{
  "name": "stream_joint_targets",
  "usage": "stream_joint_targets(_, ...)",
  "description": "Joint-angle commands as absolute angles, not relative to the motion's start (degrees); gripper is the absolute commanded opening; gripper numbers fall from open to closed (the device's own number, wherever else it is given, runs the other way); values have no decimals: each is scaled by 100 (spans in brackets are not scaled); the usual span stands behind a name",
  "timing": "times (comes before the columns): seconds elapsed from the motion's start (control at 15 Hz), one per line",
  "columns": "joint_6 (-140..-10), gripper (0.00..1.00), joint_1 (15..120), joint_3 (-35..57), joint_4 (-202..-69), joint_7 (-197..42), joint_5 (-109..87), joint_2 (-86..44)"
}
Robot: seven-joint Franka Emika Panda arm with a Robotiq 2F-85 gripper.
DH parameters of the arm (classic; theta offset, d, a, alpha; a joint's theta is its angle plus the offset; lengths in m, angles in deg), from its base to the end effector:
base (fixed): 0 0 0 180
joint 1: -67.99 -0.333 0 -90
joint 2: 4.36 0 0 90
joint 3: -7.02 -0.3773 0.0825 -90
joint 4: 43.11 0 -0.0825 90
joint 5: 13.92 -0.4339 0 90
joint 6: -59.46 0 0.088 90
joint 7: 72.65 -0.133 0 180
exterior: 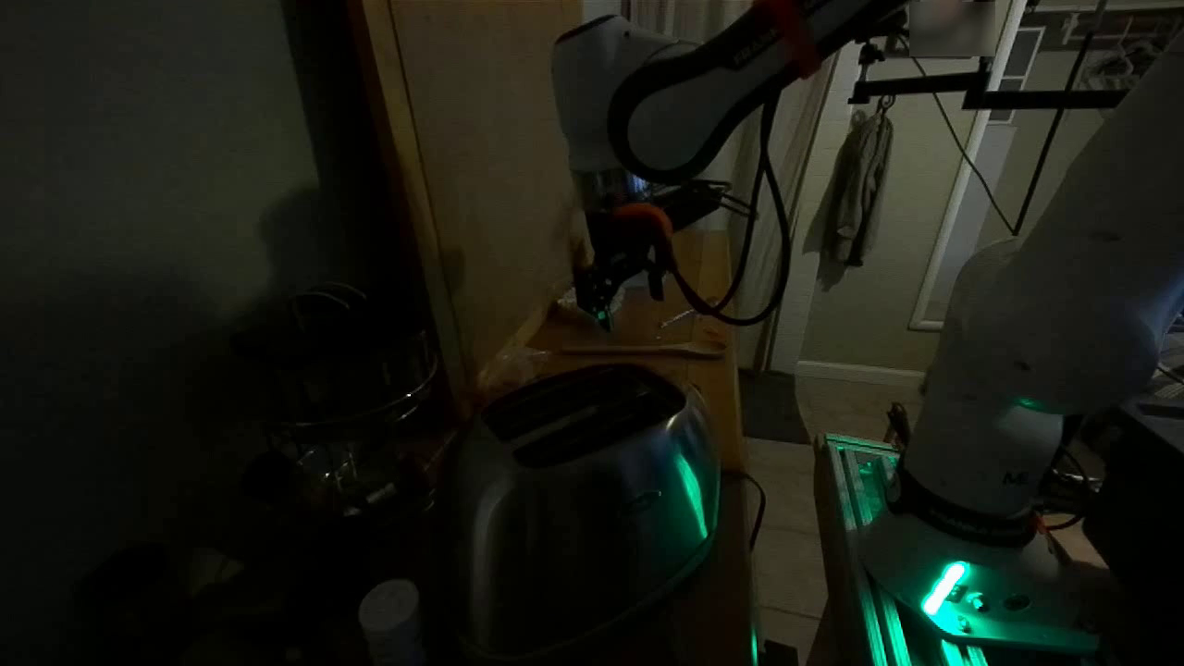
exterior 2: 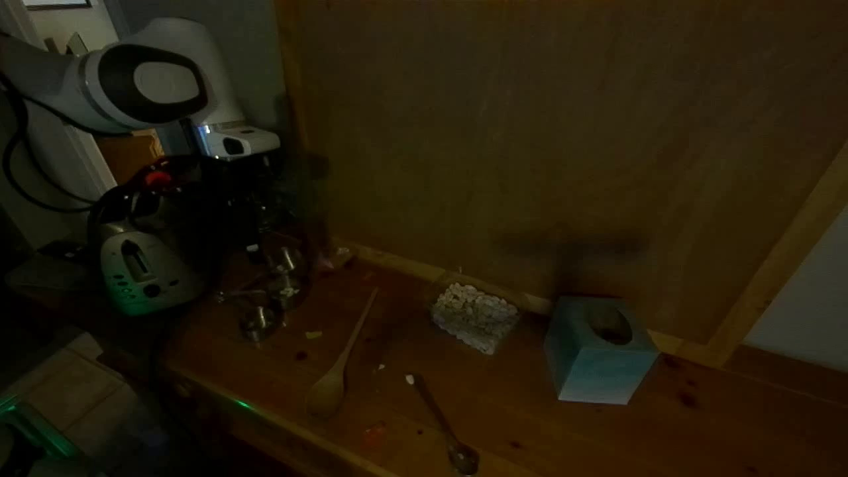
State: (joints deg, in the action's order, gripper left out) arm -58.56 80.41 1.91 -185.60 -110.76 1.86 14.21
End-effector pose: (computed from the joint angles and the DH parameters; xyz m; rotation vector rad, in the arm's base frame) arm 0.4334 -0.0765 0.4043 2.7062 -0.9207 -0.0463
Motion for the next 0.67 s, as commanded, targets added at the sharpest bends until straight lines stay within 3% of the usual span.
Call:
stream_joint_targets(0.0, -5837, 100, 7901, 358, -18543, -11108, 227, 1323)
stream_joint_targets(0.6, -5838, 100, 7886, 371, -18527, -11114, 226, 1251)
